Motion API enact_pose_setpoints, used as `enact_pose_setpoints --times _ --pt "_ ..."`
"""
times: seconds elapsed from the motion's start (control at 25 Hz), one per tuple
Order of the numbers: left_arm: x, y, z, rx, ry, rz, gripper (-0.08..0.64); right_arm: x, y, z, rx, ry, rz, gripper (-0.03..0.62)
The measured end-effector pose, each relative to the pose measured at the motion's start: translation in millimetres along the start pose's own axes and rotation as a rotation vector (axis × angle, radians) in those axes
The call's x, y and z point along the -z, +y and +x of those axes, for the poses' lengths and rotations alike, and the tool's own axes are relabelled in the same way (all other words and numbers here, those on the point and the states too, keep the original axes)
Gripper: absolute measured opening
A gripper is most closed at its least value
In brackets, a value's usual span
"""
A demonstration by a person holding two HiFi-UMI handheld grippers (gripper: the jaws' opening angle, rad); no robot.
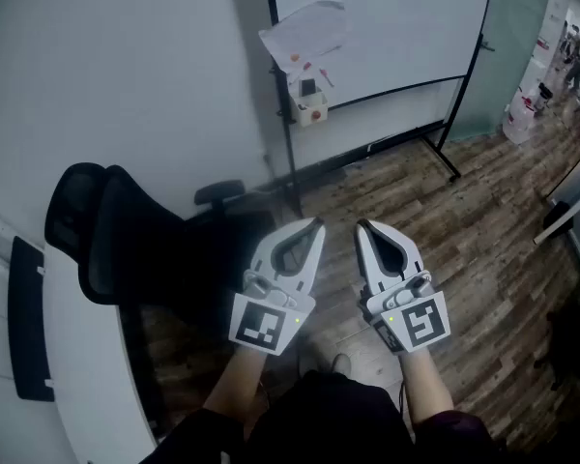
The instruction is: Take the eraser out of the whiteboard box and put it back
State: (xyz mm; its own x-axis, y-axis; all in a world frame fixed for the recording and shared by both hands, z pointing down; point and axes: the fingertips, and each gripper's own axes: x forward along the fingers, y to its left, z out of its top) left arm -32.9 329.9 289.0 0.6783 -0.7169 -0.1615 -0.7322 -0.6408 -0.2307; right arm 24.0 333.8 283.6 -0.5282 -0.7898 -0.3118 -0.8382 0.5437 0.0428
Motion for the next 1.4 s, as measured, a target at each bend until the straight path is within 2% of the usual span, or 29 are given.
enact_pose_setpoints --times 0.36,0.52,0.68,1.0,1.4 --pt "-5 -14 13 -0.002 -0.006 0.009 0.006 -4 -16 -13 0.001 -0.008 0.008 0.003" --pt "-2 -19 21 -0.002 0.003 0.004 0.006 -11 -21 -14 -0.029 -0.029 0.092 0.003" --pt "-2 -25 33 -0.002 0.003 0.000 0.006 -7 -36 -20 -0.016 -0.027 0.026 0.003" --pt "-1 -32 56 0.000 0.006 0.029 0.005 3 -59 -21 -0.004 0.000 0.023 0.003" --pt "25 7 92 0.018 0.018 0.037 0.005 30 -83 24 0.030 0.040 0.020 0.003"
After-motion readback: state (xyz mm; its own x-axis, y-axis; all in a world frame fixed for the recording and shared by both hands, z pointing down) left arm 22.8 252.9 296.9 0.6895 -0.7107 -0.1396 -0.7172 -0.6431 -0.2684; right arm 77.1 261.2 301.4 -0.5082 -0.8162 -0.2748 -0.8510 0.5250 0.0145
